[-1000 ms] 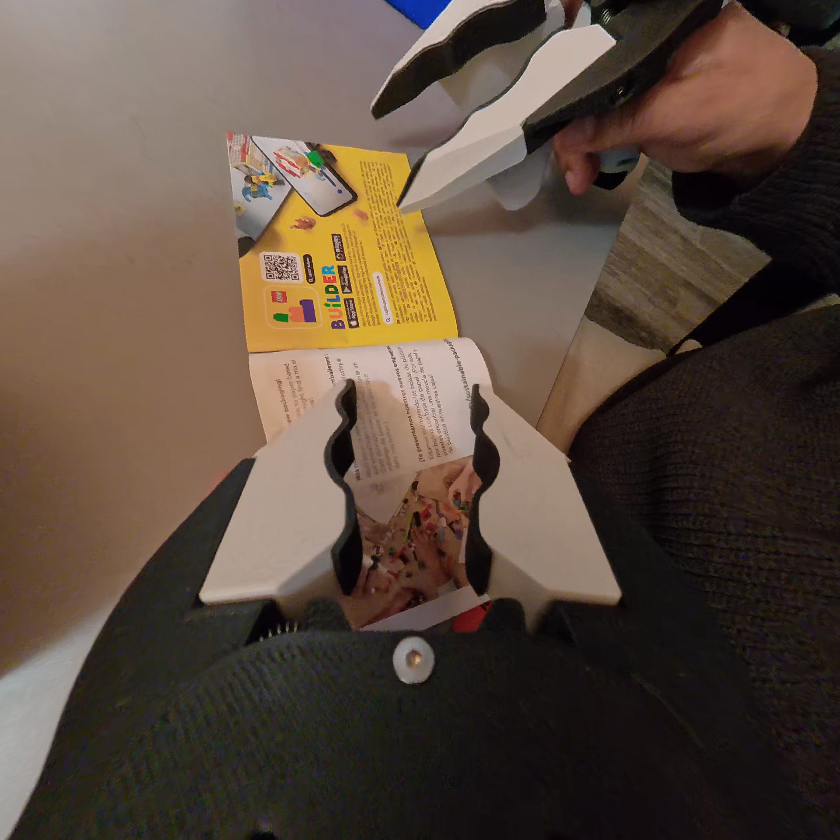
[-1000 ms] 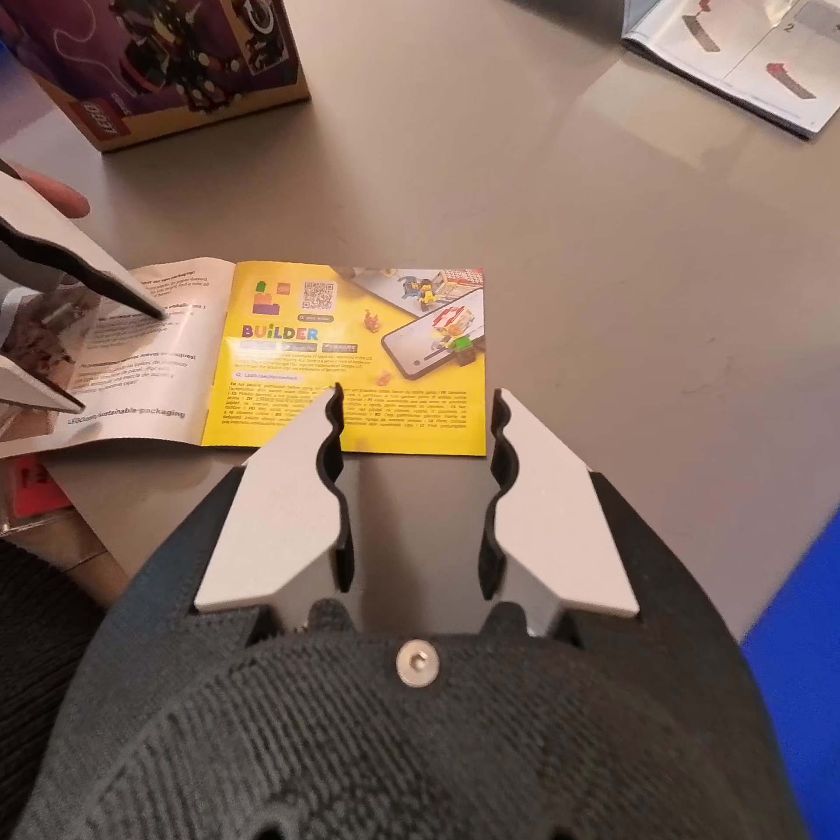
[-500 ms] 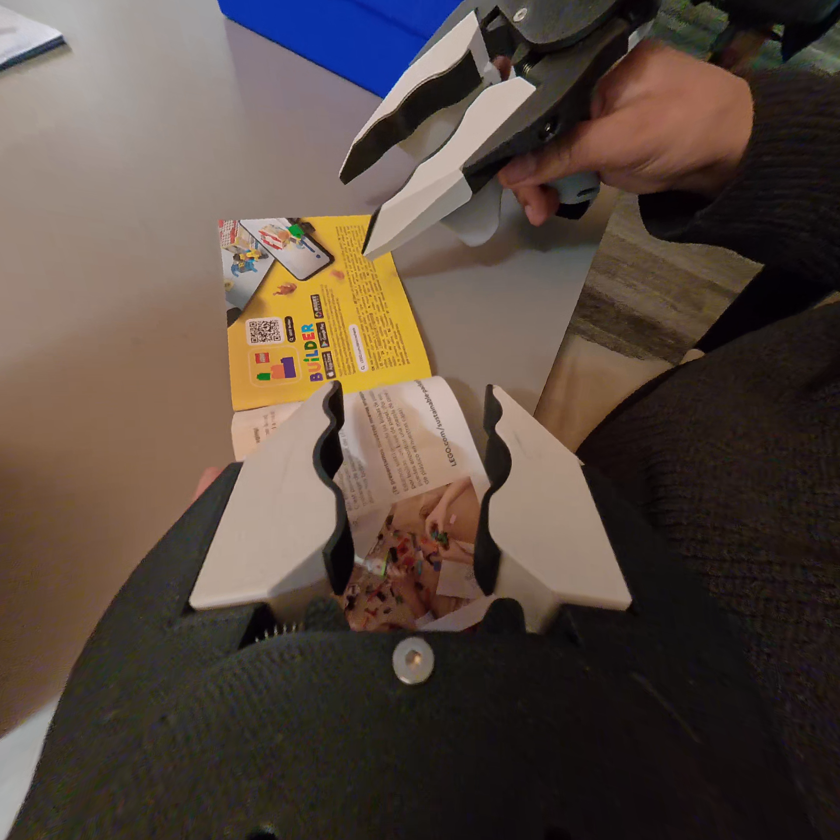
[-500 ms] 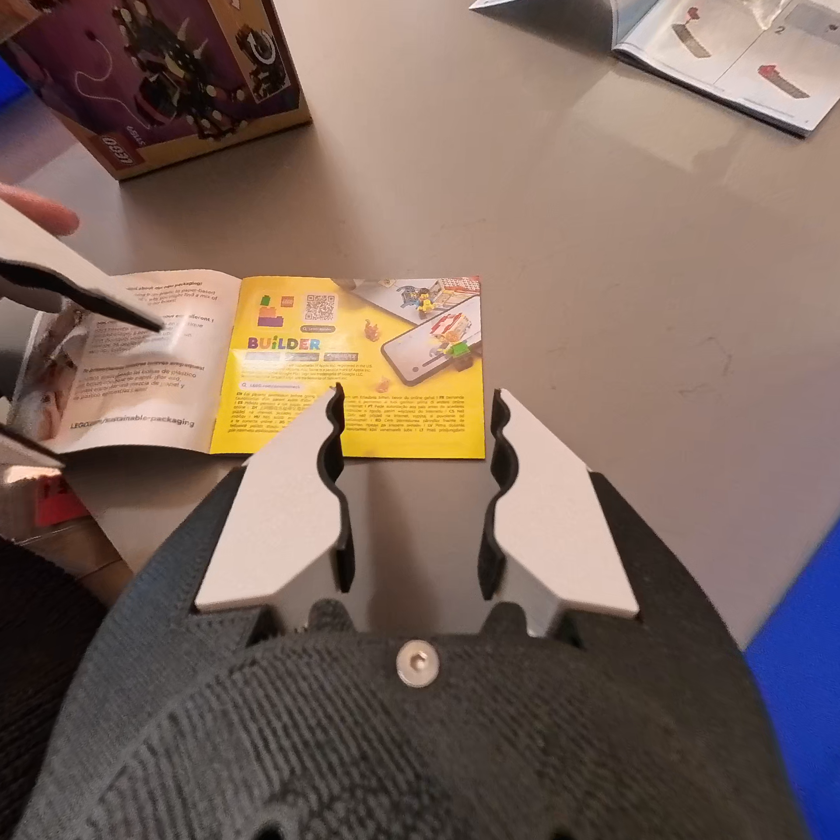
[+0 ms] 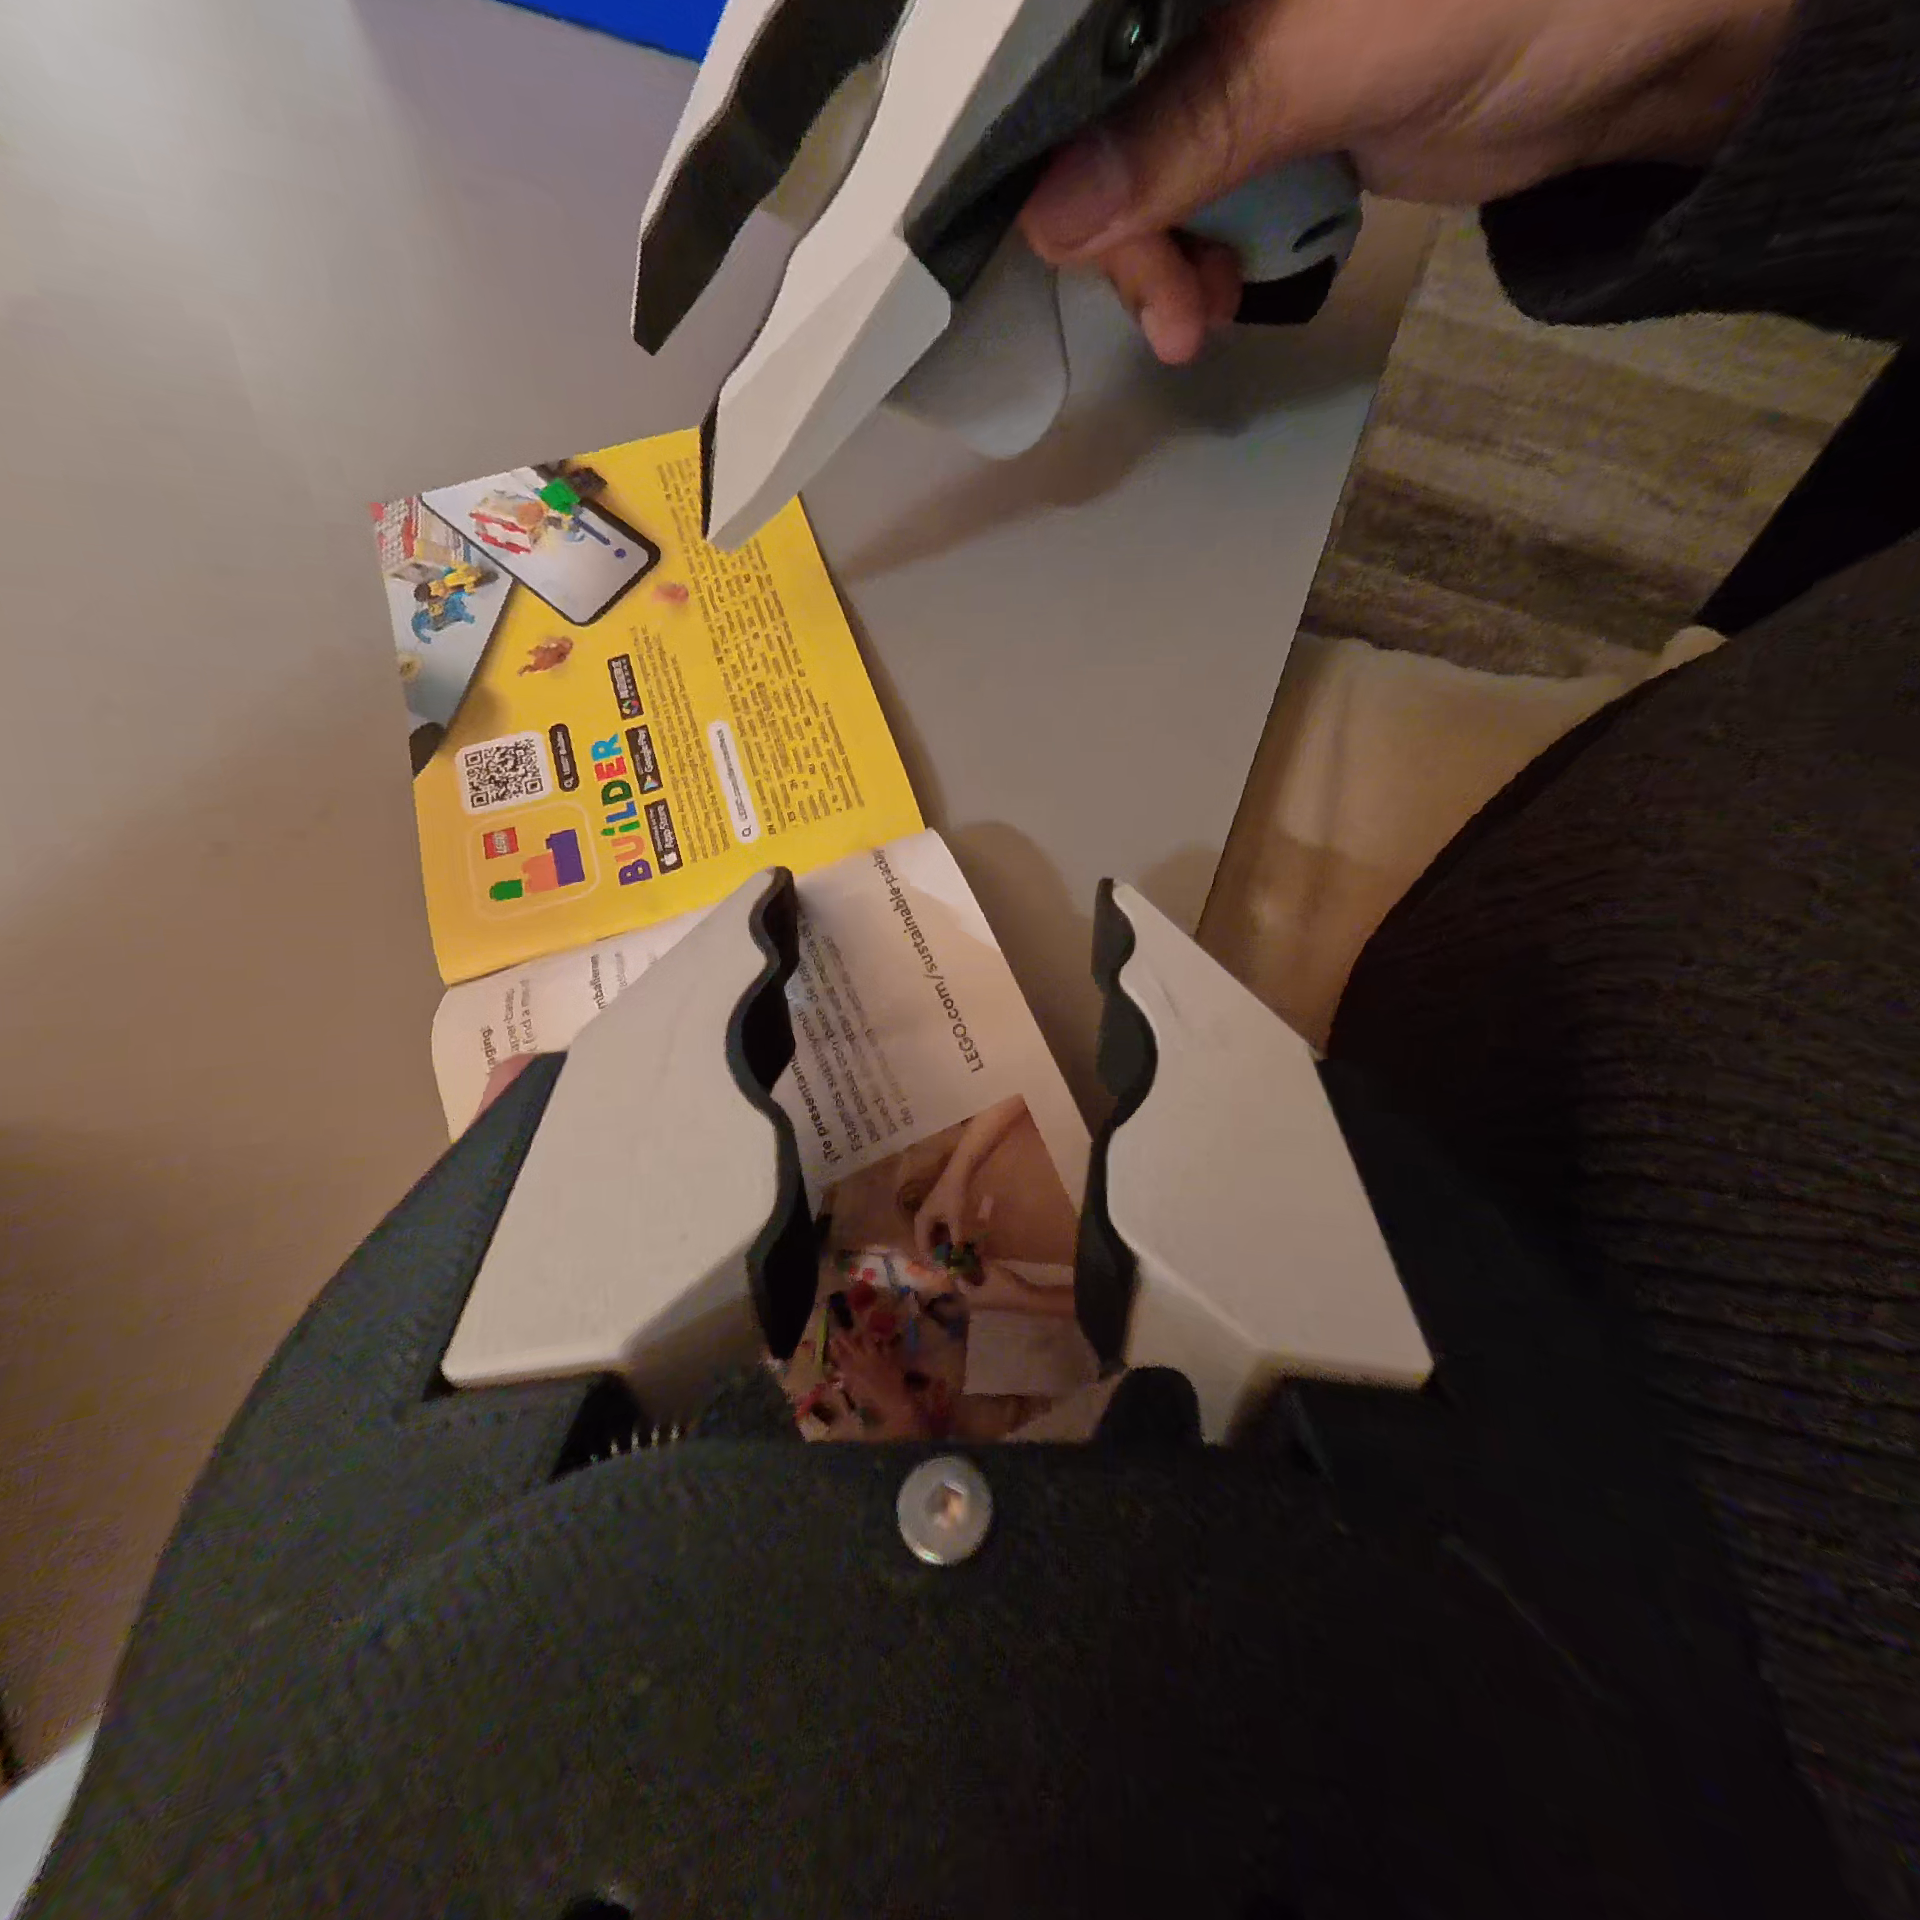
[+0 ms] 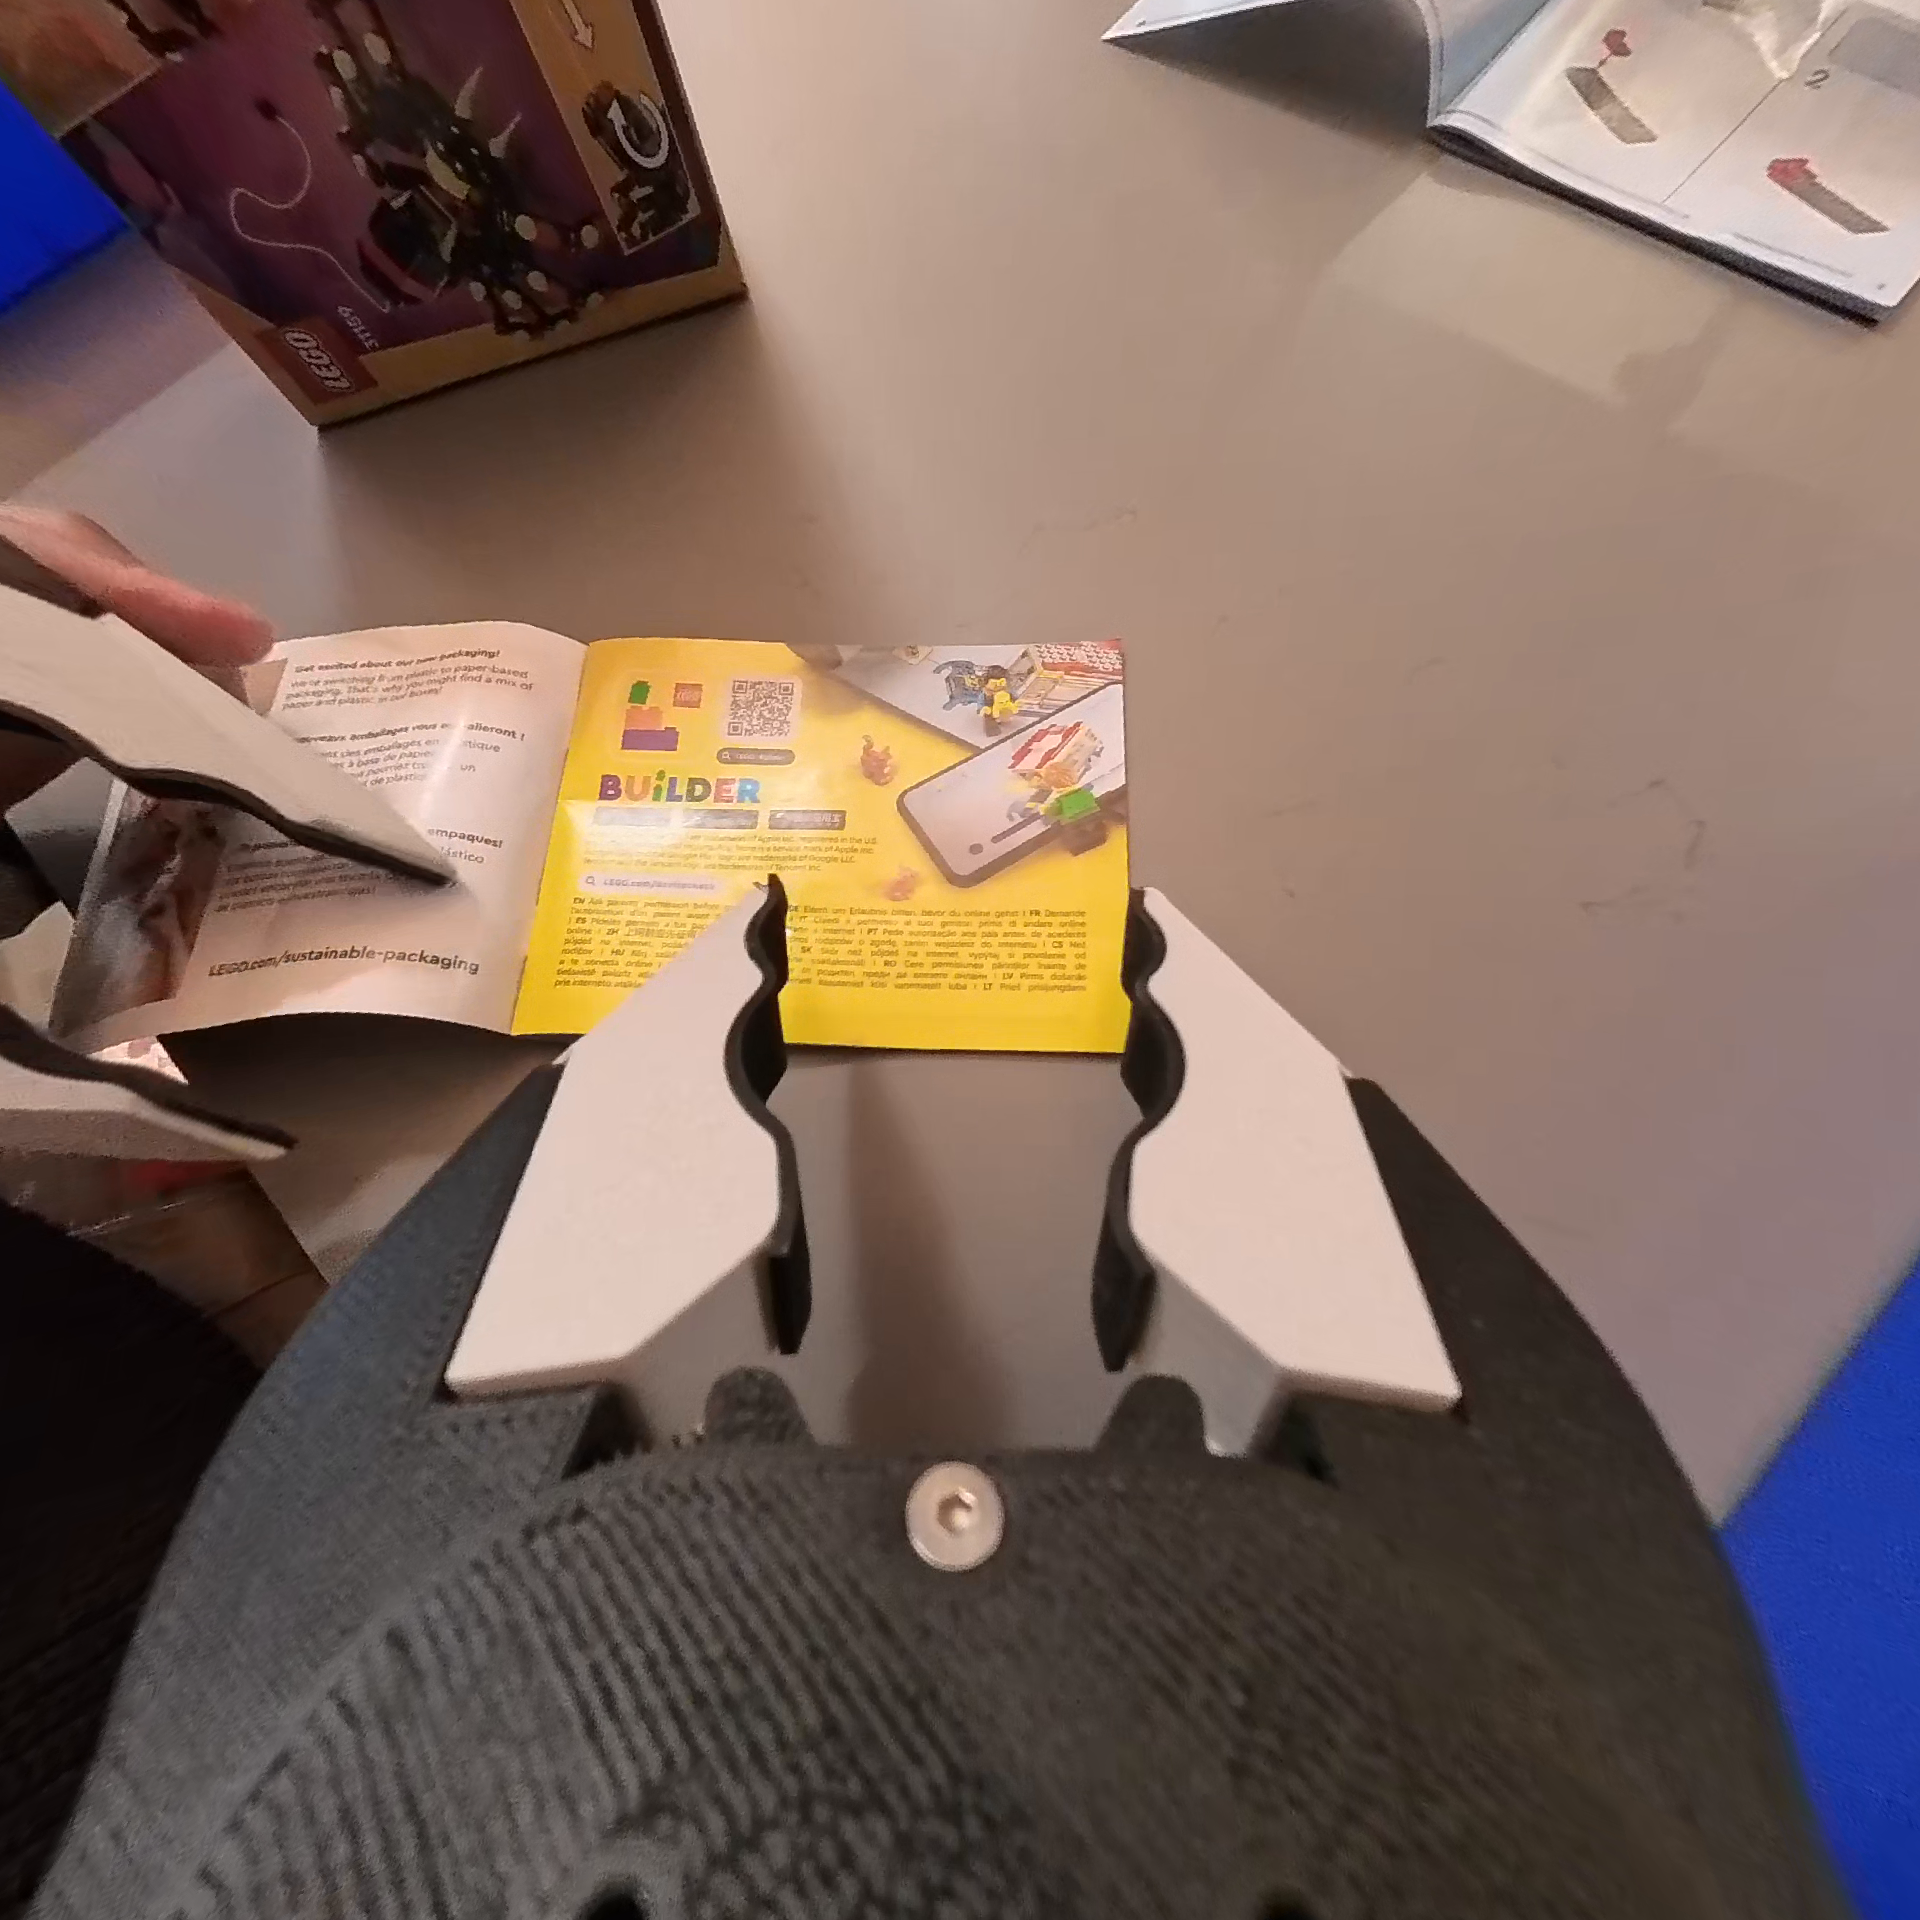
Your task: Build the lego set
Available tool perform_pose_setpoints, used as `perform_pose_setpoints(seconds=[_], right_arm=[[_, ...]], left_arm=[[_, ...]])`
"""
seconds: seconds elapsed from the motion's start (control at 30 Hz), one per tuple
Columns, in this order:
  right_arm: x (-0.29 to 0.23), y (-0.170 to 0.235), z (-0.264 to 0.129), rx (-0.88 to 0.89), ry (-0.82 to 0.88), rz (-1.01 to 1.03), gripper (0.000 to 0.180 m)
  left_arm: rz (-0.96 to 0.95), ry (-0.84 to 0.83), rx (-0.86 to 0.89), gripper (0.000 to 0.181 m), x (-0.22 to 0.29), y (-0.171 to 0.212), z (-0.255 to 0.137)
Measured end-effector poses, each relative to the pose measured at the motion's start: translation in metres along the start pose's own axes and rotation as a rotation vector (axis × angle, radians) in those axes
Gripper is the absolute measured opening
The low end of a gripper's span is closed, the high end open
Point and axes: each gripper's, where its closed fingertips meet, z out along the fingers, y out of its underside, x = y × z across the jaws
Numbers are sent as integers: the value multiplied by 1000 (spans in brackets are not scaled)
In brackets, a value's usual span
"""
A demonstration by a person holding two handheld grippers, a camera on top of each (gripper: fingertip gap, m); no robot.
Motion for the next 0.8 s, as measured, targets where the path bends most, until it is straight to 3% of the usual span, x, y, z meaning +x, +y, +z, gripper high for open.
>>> perform_pose_setpoints(seconds=[0.2,0.43,0.8], right_arm=[[1,2,2,-10,0,11,64],[2,8,4,-34,-13,38,66],[-2,19,8,-85,-64,92,70]], left_arm=[[-23,-9,64,51,3,-18,1],[60,-111,-47,45,-4,-2,15],[-62,-115,-82,44,-22,13,9]])
